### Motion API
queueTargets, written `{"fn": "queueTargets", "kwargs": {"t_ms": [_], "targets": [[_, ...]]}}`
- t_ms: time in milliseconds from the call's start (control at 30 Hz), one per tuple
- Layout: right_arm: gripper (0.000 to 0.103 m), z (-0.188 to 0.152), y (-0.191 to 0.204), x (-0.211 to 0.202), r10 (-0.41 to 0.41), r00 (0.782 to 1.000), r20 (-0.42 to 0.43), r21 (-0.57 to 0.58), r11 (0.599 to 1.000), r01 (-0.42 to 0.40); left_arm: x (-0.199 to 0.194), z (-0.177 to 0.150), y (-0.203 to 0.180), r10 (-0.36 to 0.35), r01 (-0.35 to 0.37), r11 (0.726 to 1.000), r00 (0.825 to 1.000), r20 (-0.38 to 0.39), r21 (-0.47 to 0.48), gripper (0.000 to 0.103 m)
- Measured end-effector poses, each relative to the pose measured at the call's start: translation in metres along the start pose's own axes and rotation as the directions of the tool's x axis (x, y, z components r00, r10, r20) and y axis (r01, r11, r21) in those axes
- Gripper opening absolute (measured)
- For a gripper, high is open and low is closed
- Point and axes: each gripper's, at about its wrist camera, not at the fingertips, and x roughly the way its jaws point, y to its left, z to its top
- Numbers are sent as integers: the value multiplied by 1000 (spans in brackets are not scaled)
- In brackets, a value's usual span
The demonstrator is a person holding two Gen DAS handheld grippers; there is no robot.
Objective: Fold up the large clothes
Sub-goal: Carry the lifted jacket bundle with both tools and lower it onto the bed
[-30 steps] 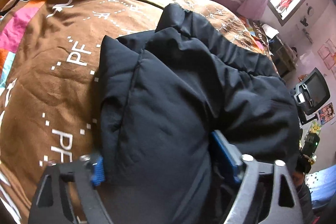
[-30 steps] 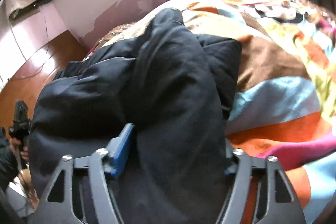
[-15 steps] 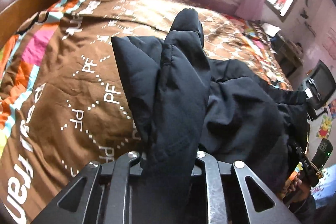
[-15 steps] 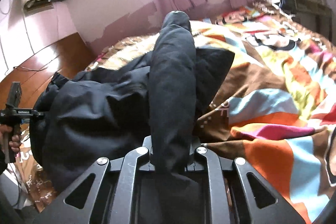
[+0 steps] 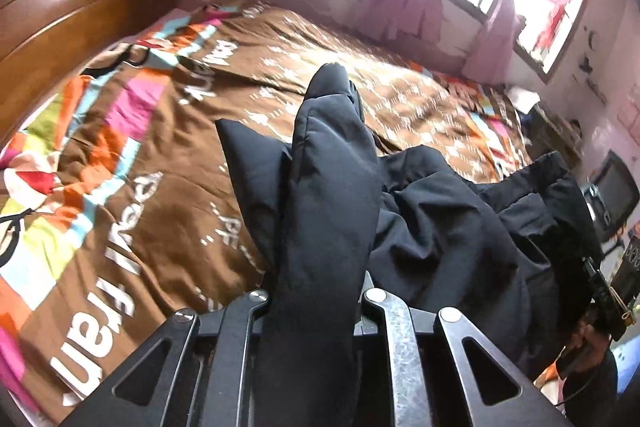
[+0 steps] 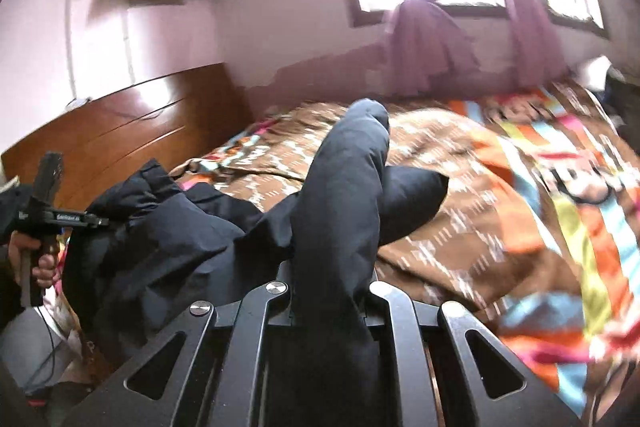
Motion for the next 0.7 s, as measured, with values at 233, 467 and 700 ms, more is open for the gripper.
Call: {"fn": "queueTargets", "kwargs": {"t_ms": [233, 467, 700], "targets": [[10, 62, 33, 31, 32, 995, 98, -113, 993, -21, -25, 48, 21, 28, -23, 999, 988, 155, -34, 14], [10, 92, 42, 84, -31, 997, 69, -153, 987, 41, 22, 85, 35, 23, -8, 997, 982, 186, -83, 14], [12, 59, 13, 156, -250, 953, -171, -74, 968, 241, 105, 69, 48, 115, -108, 991, 989, 89, -85, 16]]}}
